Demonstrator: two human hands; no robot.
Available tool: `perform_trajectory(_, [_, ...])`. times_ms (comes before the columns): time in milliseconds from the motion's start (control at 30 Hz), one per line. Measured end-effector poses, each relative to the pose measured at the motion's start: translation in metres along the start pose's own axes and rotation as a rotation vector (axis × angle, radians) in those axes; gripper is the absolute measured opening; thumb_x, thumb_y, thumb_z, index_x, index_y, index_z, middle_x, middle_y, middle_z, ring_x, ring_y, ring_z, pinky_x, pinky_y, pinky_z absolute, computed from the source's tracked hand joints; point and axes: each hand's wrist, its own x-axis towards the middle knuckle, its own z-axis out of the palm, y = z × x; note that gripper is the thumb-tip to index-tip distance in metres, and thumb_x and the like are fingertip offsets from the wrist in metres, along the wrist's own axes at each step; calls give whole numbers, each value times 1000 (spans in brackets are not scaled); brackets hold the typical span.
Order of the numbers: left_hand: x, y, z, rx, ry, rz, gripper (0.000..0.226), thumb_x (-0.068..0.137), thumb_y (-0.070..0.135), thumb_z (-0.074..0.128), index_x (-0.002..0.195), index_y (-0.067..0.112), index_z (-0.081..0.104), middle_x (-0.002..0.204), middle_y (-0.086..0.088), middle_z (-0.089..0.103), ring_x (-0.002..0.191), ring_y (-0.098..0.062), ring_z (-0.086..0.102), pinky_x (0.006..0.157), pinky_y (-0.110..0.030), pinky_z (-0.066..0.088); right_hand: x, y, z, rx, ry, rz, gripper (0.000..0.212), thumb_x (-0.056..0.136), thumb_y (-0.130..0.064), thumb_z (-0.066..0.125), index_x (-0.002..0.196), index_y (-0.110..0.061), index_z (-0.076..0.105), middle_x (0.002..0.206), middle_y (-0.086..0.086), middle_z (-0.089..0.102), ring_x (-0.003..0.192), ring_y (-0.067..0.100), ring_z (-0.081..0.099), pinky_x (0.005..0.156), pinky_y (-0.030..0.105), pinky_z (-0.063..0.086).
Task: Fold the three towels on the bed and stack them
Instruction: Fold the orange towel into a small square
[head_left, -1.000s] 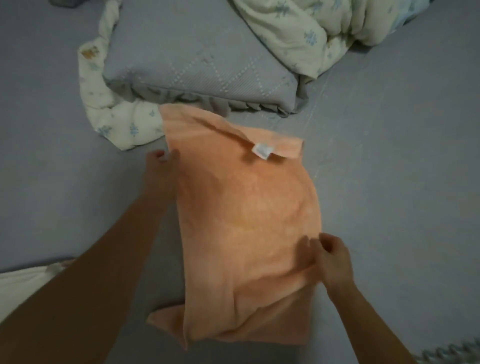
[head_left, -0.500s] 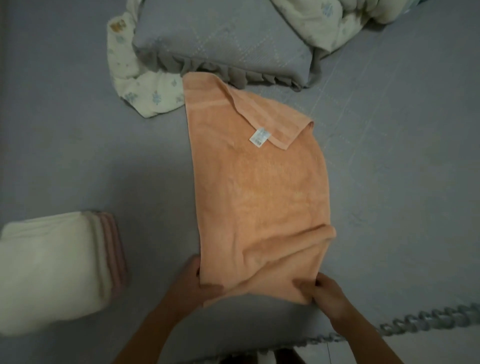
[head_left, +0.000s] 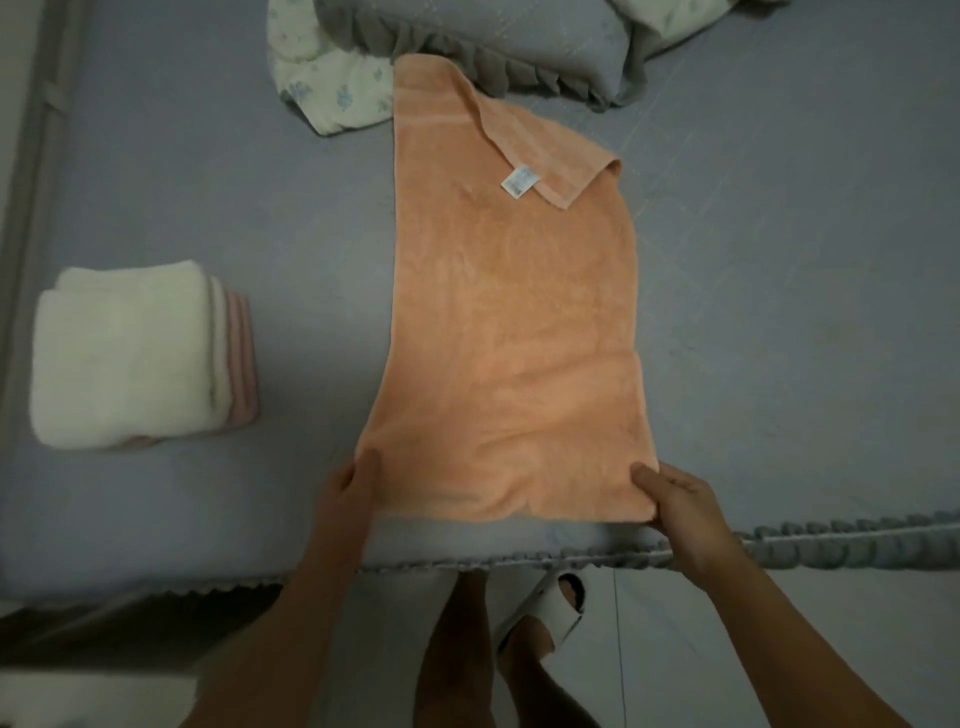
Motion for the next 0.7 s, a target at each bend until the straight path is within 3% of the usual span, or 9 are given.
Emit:
perform_trajectory(67, [-16, -23, -3, -67, -3, -224, 39, 94, 55, 50, 84, 22, 68, 84, 0, 65, 77, -17, 60, 71, -36, 50, -5, 30, -11, -216, 53, 114, 26, 92, -27, 63, 98, -4, 73, 91, 11, 74, 76, 25, 67, 72, 41, 58])
perform_trajectory(133, [-28, -50, -1, -146, -66, -409, 37, 93, 47, 58, 104, 15, 71, 102, -9, 70, 95, -29, 65, 91, -50, 53, -10, 57, -20, -355, 50, 183, 42, 93, -32, 62, 116, 3, 66, 107, 17, 69, 84, 27, 61, 77, 37, 50])
perform_trajectory(167, [-31, -62, 0, -202, -95, -473, 36, 92, 44, 62, 107, 12, 71, 106, -10, 70, 100, -31, 65, 95, -53, 51, -11, 66, -22, -368, 42, 177, 45, 93, -33, 61, 121, 3, 64, 113, 17, 67, 88, 26, 59, 78, 34, 46])
perform_trajectory(233, [-40, -80, 1, -256, -164, -528, 34, 90, 42, 64, 106, 13, 71, 105, -9, 73, 99, -31, 68, 87, -47, 55, -16, 74, -23, -376, 9, 141, 38, 93, -34, 61, 116, -4, 67, 111, 10, 66, 87, 19, 60, 78, 31, 43])
perform_trajectory(333, [-52, -99, 5, -94, -331, -507, 28, 86, 42, 69, 103, 20, 70, 95, -2, 77, 84, -20, 72, 73, -33, 52, -19, 79, -20, -438, -52, 73, 11, 87, -27, 66, 85, -17, 70, 94, 4, 73, 80, 13, 63, 68, 33, 48])
perform_trajectory(400, [-59, -109, 10, 39, -355, -476, 23, 83, 36, 74, 98, 19, 70, 89, 1, 76, 76, -13, 69, 66, -27, 45, -22, 84, -18, -517, -119, 70, 4, 83, -26, 70, 85, -23, 70, 89, -1, 72, 84, 13, 64, 70, 31, 48])
perform_trajectory(533, [-65, -109, 20, 3, -218, -432, 17, 85, 31, 73, 96, 19, 67, 94, 0, 72, 81, -15, 64, 62, -27, 45, -20, 94, -21, -675, -125, 71, 11, 87, -25, 63, 86, -14, 67, 86, 8, 70, 81, 20, 64, 69, 34, 45])
perform_trajectory(633, [-58, -101, 26, 28, -180, -352, 29, 77, 36, 79, 98, 21, 64, 95, 3, 71, 85, -14, 66, 63, -29, 48, -15, 92, -23, -664, -11, -43, 23, 87, -19, 62, 68, -9, 52, 63, 4, 56, 58, 17, 51, 56, 32, 35])
perform_trajectory(700, [-54, -102, 30, 134, -228, -293, 26, 74, 38, 78, 91, 21, 68, 90, 1, 74, 84, -17, 68, 72, -37, 54, -15, 92, -26, -577, 100, -130, 29, 83, -19, 65, 63, -7, 47, 55, -1, 46, 49, 10, 42, 51, 31, 32])
